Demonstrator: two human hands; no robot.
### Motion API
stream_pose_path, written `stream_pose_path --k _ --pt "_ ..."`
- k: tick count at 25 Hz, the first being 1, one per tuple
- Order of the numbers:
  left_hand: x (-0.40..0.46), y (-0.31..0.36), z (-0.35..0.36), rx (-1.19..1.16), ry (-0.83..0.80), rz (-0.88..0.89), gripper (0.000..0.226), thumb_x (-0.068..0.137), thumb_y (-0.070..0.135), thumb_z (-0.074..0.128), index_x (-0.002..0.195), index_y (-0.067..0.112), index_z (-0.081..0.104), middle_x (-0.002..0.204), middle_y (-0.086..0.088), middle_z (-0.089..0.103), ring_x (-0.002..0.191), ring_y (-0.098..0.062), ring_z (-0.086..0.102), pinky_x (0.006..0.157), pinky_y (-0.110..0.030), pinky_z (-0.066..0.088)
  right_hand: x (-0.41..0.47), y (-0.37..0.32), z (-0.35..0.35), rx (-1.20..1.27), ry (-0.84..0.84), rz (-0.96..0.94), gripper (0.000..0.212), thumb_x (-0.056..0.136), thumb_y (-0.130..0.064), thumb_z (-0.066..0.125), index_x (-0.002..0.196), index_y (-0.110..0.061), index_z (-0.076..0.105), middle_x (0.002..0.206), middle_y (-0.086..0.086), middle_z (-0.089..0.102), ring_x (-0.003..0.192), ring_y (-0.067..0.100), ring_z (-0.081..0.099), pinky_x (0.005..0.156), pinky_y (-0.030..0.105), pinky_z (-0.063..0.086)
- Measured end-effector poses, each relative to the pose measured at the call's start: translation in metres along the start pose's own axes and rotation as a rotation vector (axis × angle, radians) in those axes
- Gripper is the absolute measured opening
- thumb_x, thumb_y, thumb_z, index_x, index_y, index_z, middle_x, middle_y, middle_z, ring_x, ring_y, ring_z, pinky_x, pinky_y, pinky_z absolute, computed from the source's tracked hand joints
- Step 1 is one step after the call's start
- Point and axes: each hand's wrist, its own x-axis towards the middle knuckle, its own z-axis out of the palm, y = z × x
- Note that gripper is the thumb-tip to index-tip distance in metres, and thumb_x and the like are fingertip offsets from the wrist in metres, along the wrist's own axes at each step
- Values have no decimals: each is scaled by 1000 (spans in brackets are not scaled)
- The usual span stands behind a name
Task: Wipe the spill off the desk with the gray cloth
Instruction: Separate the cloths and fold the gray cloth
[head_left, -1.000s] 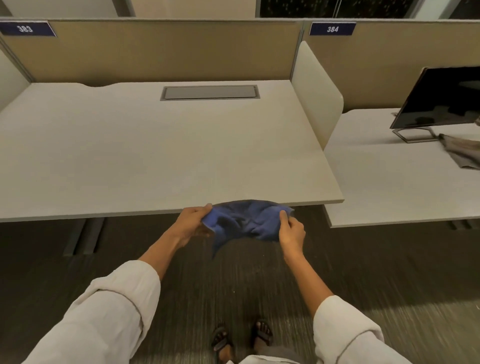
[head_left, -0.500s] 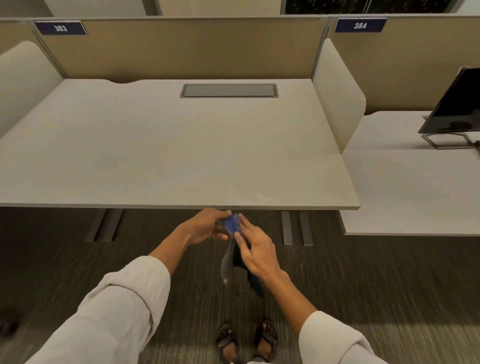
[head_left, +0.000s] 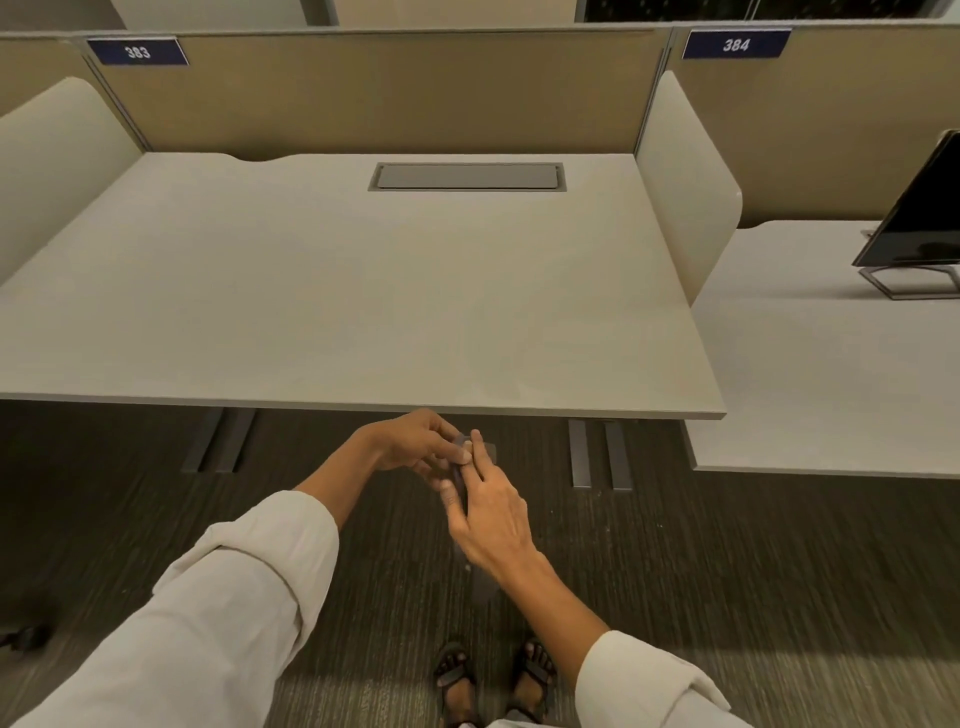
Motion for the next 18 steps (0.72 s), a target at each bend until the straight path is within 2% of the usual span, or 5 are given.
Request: stream_pose_path --k 2,5,7,11,18 --pt "-2 -1 -4 28 -18 -6 21 90 12 65 108 5 72 91 -8 72 80 -16 66 75 -31 55 -3 11 -6 286 -147 37 72 98 -46 47 158 -22 17 165 -1 17 139 8 33 114 33 34" --pt "-11 -1 -7 69 -62 -5 18 91 7 60 102 5 73 86 -6 71 75 -13 63 71 -30 53 -1 32 -23 703 -113 232 69 94 -18 60 154 -25 28 131 12 62 100 13 68 90 38 58" --pt "-17 3 -8 114 -80 11 15 91 8 60 95 10 75 84 -4 70 76 -13 63 71 -30 52 13 47 -30 512 -57 244 61 89 -12 62 145 -29 43 136 3 57 97 9 64 82 28 59" --pt "-35 11 -14 142 -99 39 14 90 10 62 91 11 76 87 -4 73 87 -21 67 84 -40 54 49 55 -34 185 -290 80 46 80 -23 68 125 -29 58 150 -2 37 136 17 34 109 41 39" --pt "-73 -5 -31 216 200 38 15 89 18 67 96 8 77 95 -9 75 92 -23 69 85 -35 56 70 73 -74 163 -504 6 27 76 -44 77 81 -19 71 81 0 70 81 11 66 82 42 56"
